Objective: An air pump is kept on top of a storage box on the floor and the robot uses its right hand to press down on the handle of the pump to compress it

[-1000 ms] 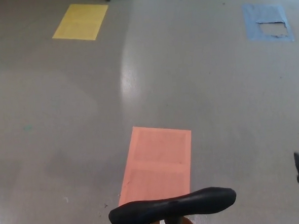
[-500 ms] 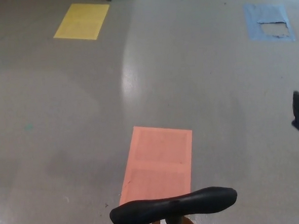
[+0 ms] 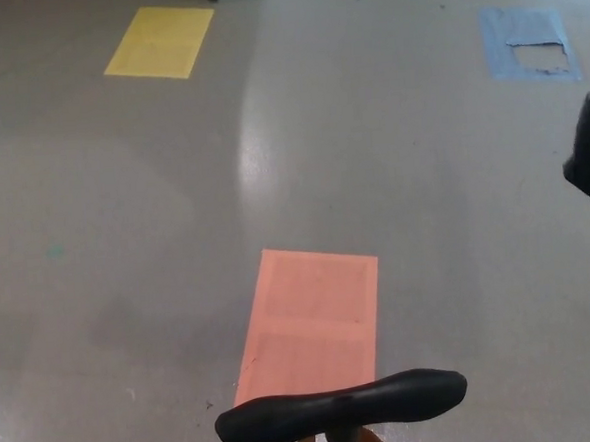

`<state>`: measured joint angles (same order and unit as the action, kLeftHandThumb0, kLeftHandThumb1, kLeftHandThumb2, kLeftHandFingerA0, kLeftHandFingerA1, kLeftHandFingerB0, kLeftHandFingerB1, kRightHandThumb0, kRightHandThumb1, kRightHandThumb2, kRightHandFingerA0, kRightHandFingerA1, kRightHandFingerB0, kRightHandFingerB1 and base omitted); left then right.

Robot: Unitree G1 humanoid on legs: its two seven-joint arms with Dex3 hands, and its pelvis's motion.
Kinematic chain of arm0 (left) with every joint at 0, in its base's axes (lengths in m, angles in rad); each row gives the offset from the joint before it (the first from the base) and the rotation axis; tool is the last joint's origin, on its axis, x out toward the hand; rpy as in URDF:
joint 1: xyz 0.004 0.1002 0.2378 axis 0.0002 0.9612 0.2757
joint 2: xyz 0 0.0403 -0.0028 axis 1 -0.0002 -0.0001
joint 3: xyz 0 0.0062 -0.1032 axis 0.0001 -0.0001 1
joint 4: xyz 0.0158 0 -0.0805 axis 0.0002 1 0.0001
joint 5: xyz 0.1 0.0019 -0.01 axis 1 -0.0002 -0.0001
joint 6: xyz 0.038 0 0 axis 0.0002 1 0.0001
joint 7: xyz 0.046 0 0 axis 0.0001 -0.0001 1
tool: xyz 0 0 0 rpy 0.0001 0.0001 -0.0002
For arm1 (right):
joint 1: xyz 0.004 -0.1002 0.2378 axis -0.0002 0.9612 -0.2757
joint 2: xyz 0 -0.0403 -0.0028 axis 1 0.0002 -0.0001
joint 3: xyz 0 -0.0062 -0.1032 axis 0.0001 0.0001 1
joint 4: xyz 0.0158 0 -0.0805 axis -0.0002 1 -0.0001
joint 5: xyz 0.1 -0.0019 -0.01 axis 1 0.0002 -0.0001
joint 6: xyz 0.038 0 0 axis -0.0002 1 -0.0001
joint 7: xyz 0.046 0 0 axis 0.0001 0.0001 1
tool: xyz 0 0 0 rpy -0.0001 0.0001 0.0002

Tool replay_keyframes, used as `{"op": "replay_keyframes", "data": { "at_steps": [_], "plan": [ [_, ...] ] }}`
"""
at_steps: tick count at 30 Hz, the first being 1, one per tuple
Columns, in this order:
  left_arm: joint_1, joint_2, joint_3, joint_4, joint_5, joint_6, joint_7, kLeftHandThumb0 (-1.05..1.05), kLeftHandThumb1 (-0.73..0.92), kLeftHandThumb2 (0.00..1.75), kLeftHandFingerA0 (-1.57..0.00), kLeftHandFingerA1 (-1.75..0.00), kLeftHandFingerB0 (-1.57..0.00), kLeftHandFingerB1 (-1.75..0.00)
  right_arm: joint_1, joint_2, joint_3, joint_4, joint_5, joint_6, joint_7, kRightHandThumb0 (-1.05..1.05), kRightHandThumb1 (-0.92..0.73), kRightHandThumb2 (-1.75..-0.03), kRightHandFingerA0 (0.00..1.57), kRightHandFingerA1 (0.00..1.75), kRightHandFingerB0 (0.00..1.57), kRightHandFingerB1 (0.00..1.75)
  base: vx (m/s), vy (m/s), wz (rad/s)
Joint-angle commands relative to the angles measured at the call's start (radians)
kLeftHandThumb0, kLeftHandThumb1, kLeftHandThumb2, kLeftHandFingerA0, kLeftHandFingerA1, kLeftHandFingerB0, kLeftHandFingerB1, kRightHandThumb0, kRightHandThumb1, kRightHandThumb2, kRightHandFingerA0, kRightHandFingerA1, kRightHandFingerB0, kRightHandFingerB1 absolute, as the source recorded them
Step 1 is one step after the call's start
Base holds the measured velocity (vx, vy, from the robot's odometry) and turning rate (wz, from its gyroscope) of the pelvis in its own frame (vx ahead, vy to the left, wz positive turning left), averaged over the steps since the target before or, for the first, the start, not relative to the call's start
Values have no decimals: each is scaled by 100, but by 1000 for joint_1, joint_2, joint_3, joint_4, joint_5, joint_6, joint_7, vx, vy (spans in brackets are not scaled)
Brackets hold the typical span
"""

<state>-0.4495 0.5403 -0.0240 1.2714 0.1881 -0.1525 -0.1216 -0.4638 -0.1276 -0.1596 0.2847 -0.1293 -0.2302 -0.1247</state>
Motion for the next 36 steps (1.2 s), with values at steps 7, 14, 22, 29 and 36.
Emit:
{"op": "replay_keyframes", "data": {
  "at_steps": [7, 14, 22, 29, 36],
  "plan": [
    [17, 37, 9, 28, 0, -68, -48, -65, 64, 60, -35, -54, -34, -36, -135, -132, 356, -1071, -168, 282, 409, -88, -90, -123, 0, 14, 0, 15, 0, 0, 0],
    [24, 34, 11, 36, -3, -38, -58, -65, 63, 59, -35, -50, -31, -33, -152, -182, 386, -1143, -141, 333, 473, -88, -92, -125, 0, 11, 0, 14, 0, 0, 0],
    [35, 31, 35, 32, -28, -84, -75, -63, 61, 59, -34, -54, -34, -38, -180, -220, 424, -1231, -67, 439, 521, -92, -89, -123, 7, 16, 7, 15, 0, 0, 0],
    [34, 25, 17, 38, -9, -67, -54, -64, 63, 59, -38, -54, -33, -38, -187, -287, 453, -1272, -5, 492, 578, -88, -87, -121, 0, 13, 0, 13, 0, 0, 0],
    [26, 34, 20, 32, -16, -77, -76, -64, 62, 59, -31, -53, -34, -40, -237, -414, 453, -1237, -5, 526, 674, -90, -92, -125, 0, 11, 0, 10, 0, 0, 0]
  ]
}}
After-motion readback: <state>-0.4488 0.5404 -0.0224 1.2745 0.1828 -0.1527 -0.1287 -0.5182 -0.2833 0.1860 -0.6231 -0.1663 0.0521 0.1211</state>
